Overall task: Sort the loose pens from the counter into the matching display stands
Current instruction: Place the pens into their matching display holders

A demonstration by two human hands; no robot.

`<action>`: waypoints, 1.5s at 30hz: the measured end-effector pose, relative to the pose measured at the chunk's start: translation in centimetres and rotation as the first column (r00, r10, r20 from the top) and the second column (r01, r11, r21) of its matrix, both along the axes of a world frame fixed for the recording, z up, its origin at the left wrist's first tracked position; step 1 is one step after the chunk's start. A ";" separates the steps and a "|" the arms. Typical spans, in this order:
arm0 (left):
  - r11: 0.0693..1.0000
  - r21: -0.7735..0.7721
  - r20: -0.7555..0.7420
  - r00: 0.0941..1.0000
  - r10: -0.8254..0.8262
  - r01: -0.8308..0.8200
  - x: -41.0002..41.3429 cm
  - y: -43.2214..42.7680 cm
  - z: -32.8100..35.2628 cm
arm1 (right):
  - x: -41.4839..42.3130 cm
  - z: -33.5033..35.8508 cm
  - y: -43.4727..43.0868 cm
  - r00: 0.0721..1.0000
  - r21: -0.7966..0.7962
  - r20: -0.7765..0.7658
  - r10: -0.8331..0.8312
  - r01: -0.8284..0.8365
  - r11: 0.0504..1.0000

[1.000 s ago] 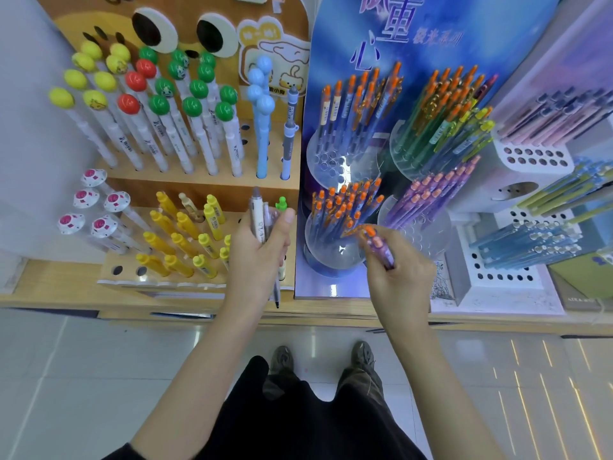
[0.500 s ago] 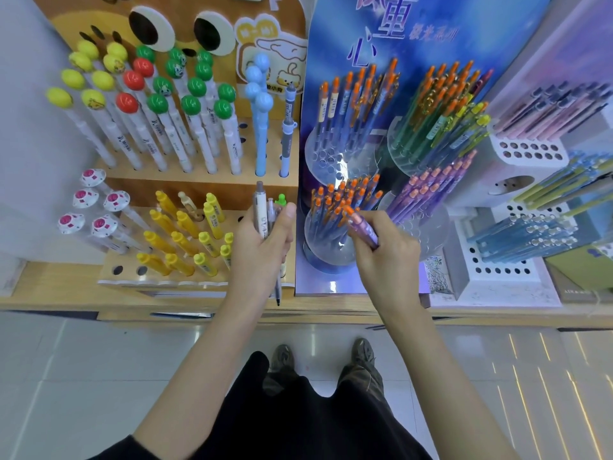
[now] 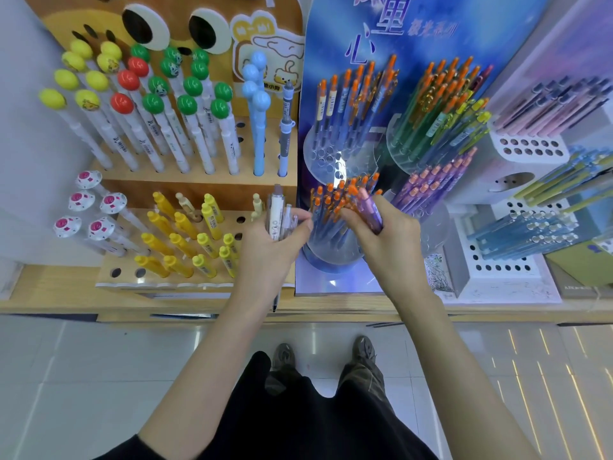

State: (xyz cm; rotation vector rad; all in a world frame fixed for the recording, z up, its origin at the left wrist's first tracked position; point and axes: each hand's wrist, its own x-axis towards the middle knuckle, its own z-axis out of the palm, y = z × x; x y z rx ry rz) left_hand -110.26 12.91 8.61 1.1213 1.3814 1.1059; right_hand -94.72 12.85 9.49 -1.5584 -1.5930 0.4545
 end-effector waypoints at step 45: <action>1.000 -0.006 0.004 1.000 0.007 -0.007 0.6 0.4 -0.3 | 0.9 -2.9 -3.1 0.993 0.001 -0.046 -0.110 0.110 0.994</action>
